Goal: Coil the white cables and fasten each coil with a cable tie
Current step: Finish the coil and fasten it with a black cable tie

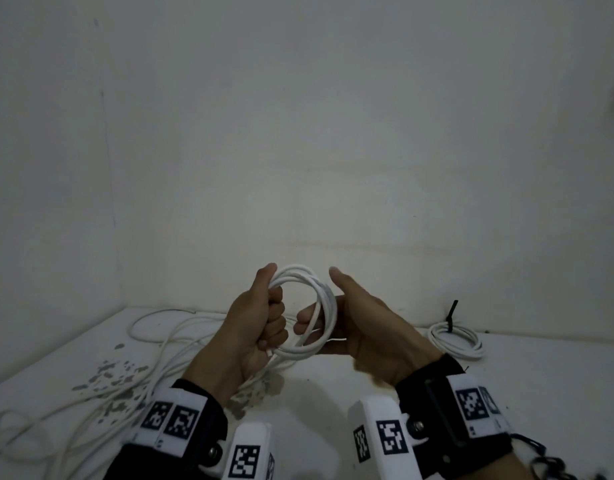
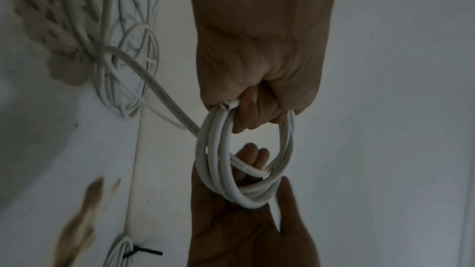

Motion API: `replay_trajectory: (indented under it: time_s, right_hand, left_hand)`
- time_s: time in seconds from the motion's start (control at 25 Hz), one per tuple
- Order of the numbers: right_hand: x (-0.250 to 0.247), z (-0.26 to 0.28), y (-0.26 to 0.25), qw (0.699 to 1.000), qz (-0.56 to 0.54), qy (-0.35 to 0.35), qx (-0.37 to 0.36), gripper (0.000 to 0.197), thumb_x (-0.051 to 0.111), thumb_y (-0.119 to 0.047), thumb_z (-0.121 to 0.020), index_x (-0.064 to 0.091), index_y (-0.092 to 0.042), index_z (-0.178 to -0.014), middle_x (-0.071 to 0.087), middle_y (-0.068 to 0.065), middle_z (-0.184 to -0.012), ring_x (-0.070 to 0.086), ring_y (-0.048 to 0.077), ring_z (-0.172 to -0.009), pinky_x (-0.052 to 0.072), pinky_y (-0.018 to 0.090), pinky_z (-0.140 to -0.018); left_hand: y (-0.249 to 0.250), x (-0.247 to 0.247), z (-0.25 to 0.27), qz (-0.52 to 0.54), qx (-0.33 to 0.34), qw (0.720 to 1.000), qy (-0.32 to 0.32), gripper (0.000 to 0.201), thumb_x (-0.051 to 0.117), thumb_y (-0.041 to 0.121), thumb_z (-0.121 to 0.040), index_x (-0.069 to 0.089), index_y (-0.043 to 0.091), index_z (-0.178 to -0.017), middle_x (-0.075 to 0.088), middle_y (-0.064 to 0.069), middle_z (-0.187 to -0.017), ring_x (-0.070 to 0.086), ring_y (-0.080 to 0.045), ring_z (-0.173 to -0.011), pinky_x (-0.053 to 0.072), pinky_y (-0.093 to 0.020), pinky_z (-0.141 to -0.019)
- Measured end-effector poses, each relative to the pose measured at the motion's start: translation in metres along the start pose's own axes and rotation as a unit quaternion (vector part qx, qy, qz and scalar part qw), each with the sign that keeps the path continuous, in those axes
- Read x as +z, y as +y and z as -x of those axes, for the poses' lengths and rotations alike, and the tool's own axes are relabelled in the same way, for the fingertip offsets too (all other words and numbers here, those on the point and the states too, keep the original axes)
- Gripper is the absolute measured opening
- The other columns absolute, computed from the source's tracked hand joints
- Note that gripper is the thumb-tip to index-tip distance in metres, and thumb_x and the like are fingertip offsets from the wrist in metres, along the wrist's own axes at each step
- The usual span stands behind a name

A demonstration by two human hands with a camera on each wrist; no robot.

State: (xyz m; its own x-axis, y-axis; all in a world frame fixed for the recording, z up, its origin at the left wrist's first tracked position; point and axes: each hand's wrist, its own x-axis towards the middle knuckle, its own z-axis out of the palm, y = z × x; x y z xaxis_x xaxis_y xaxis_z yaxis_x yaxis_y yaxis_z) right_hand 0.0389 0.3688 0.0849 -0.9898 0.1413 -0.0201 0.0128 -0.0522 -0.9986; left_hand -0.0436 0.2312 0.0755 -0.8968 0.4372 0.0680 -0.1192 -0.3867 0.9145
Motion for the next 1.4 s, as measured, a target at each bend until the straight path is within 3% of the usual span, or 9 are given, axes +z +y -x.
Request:
replay_trajectory:
  time_s: [0.12, 0.4, 0.64, 0.88, 1.0, 1.08, 1.16, 1.28, 1.4]
  right_hand:
    - [0.008, -0.001, -0.002, 0.999, 0.039, 0.023, -0.02, 0.032, 0.068, -0.031, -0.091, 0.073, -0.008, -0.07, 0.074, 0.012, -0.08, 0.067, 0.026, -0.079, 0.053, 0.048, -0.098]
    - [0.015, -0.007, 0.006, 0.994, 0.056, 0.082, -0.033, 0.041, 0.068, 0.015, -0.07, 0.043, -0.016, -0.057, 0.044, 0.003, -0.052, 0.046, 0.021, -0.055, 0.047, 0.033, -0.058]
    - [0.011, 0.008, -0.001, 0.894, 0.41, 0.146, -0.103, 0.037, 0.076, -0.028, -0.076, 0.048, -0.017, -0.098, 0.049, 0.005, -0.11, 0.056, 0.02, -0.074, 0.047, 0.026, -0.055]
    - [-0.02, 0.018, -0.019, 0.902, 0.422, 0.087, -0.02, 0.029, 0.06, -0.023, -0.094, 0.072, 0.0, -0.081, 0.076, 0.008, -0.071, 0.075, 0.025, -0.068, 0.061, 0.038, -0.07]
    - [-0.014, 0.014, -0.014, 0.949, 0.276, 0.139, -0.066, 0.029, 0.056, -0.017, -0.095, 0.066, -0.002, -0.073, 0.075, 0.01, -0.069, 0.074, 0.028, -0.07, 0.061, 0.047, -0.078]
    - [-0.008, 0.009, -0.014, 0.995, 0.008, 0.097, -0.013, 0.031, 0.054, -0.015, -0.095, 0.054, -0.009, -0.064, 0.063, 0.01, -0.055, 0.068, 0.031, -0.057, 0.059, 0.049, -0.08]
    - [-0.011, 0.011, -0.022, 0.985, -0.168, 0.038, 0.026, 0.036, 0.057, -0.018, -0.091, 0.046, -0.015, -0.057, 0.032, 0.0, -0.041, 0.042, 0.018, -0.032, 0.057, 0.037, -0.06]
    - [-0.029, 0.02, -0.028, 0.997, 0.072, 0.015, -0.013, 0.025, 0.062, -0.017, -0.09, 0.056, -0.012, -0.066, 0.025, -0.002, -0.047, 0.022, 0.012, -0.035, 0.032, 0.023, -0.039]
    - [-0.049, 0.023, -0.024, 0.919, 0.375, 0.106, -0.066, 0.012, 0.066, -0.016, -0.092, 0.068, -0.01, -0.082, 0.042, 0.005, -0.06, 0.034, 0.014, -0.045, 0.037, 0.026, -0.041]
  left_hand:
    - [0.001, -0.001, -0.001, -0.033, 0.022, 0.999, 0.019, 0.05, 0.045, 0.049, -0.098, 0.034, 0.021, -0.058, 0.017, 0.006, -0.045, 0.012, -0.009, -0.033, 0.012, -0.018, -0.038]
    - [-0.003, 0.001, -0.001, -0.085, 0.023, 0.996, 0.001, 0.05, 0.047, 0.048, -0.097, 0.034, 0.021, -0.057, 0.017, 0.005, -0.047, 0.013, -0.011, -0.036, 0.011, -0.022, -0.042]
    - [0.0, -0.008, -0.007, -0.11, 0.049, 0.992, 0.037, 0.05, 0.049, 0.047, -0.097, 0.036, 0.019, -0.057, 0.021, 0.006, -0.042, 0.015, -0.01, -0.034, 0.014, -0.019, -0.039]
    - [0.005, -0.02, -0.009, -0.151, 0.065, 0.985, 0.051, 0.053, 0.053, 0.045, -0.097, 0.035, 0.02, -0.054, 0.022, 0.006, -0.041, 0.016, -0.01, -0.033, 0.014, -0.018, -0.04]
    - [0.004, -0.017, -0.011, -0.117, 0.068, 0.989, 0.066, 0.051, 0.052, 0.045, -0.097, 0.036, 0.019, -0.057, 0.022, 0.006, -0.041, 0.016, -0.01, -0.033, 0.014, -0.018, -0.038]
    - [0.004, -0.017, -0.012, -0.107, 0.064, 0.99, 0.069, 0.051, 0.052, 0.046, -0.097, 0.036, 0.019, -0.057, 0.022, 0.006, -0.041, 0.016, -0.011, -0.033, 0.015, -0.018, -0.038]
    - [0.007, -0.022, -0.014, -0.106, 0.064, 0.99, 0.073, 0.052, 0.052, 0.047, -0.097, 0.035, 0.02, -0.056, 0.021, 0.005, -0.041, 0.016, -0.011, -0.032, 0.014, -0.018, -0.038]
    - [0.014, -0.036, -0.018, -0.086, 0.07, 0.991, 0.08, 0.052, 0.052, 0.045, -0.097, 0.033, 0.021, -0.056, 0.019, 0.007, -0.041, 0.014, -0.01, -0.032, 0.013, -0.018, -0.037]
    - [0.018, -0.051, -0.022, -0.055, 0.071, 0.991, 0.099, 0.049, 0.051, 0.046, -0.098, 0.035, 0.02, -0.059, 0.019, 0.008, -0.041, 0.014, -0.008, -0.031, 0.014, -0.016, -0.035]
